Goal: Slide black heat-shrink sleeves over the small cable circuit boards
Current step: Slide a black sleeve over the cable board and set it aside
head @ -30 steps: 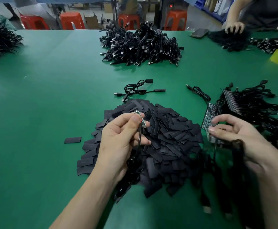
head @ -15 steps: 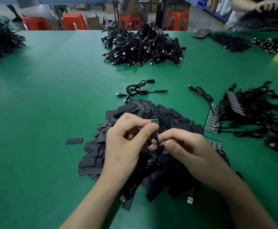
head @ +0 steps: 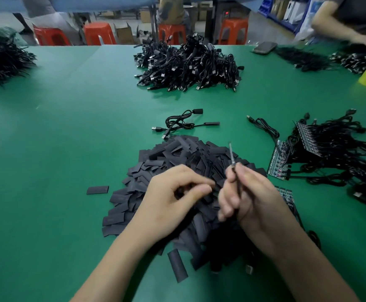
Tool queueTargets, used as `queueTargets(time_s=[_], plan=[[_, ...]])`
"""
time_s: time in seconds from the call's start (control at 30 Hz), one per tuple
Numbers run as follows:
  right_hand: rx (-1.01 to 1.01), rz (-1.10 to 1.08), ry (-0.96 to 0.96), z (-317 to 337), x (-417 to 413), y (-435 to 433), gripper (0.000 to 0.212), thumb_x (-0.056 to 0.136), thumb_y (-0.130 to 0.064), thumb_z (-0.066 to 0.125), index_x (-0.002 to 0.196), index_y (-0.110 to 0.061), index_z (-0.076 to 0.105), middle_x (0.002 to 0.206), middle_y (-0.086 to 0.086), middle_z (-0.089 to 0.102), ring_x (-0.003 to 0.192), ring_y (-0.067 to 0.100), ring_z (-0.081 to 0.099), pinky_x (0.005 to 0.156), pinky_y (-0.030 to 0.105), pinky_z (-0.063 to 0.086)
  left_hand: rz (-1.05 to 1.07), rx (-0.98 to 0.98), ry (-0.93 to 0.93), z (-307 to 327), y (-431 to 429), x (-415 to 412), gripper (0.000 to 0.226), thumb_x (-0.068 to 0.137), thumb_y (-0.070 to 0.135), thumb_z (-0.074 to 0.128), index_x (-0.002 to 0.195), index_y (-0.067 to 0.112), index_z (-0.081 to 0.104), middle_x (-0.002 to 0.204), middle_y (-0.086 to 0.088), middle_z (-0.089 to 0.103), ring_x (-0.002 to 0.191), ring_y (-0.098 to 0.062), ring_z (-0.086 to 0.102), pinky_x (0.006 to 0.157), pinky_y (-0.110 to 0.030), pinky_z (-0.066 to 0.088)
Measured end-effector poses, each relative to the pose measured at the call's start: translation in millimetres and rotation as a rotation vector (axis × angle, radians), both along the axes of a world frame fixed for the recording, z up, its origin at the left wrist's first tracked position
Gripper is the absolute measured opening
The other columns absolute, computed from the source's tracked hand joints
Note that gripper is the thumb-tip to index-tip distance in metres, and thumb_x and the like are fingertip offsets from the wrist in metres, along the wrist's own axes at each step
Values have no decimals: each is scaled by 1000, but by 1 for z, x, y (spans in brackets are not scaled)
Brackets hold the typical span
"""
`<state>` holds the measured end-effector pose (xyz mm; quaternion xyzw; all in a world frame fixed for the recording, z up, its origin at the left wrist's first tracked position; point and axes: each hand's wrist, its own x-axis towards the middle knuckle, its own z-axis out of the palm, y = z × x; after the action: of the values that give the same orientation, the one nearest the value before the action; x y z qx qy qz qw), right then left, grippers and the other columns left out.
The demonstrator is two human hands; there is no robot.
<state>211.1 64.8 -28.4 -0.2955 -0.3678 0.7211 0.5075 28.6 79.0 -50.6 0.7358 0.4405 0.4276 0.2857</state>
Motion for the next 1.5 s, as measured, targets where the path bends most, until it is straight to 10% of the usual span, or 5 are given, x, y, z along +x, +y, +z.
queueTargets(time_s=[0.17,0.43,0.8,1.27,1.5], plan=[[-126,-6,211,13,35,9,28,101,-33,43,81,-17,54,42,-7,30,29,5,20,25,15,23,-160,75,443,-3,4,-11,29,81,53,78,101,32,81,95,18,64,93,-10,57,85,-33,50],[71,89,-98,8,58,12,38,94,-47,66,82,-14,51,47,-8,26,33,6,16,34,13,13,-146,161,472,-9,6,-12,25,94,50,64,100,32,80,95,16,61,93,-7,56,81,-30,51],[417,-64,-889,-5,23,4,35,83,-51,66,86,-16,65,63,1,33,57,12,30,52,29,26,-14,-223,-339,-8,-3,7,10,90,34,65,95,30,72,65,0,67,50,-12,57,58,-22,49],[314,-227,-627,-5,22,8,39,95,-48,53,82,-15,68,53,-5,33,45,7,29,43,19,25,173,-19,-225,-9,3,-1,22,81,25,84,101,35,79,92,13,75,85,-15,69,80,-22,52],[693,-367,-1046,3,26,1,33,98,-40,50,73,-20,54,58,7,41,49,11,35,48,19,27,174,-155,-408,-11,8,-6,22,76,32,83,97,39,80,86,-2,78,83,-36,70,83,-52,59]])
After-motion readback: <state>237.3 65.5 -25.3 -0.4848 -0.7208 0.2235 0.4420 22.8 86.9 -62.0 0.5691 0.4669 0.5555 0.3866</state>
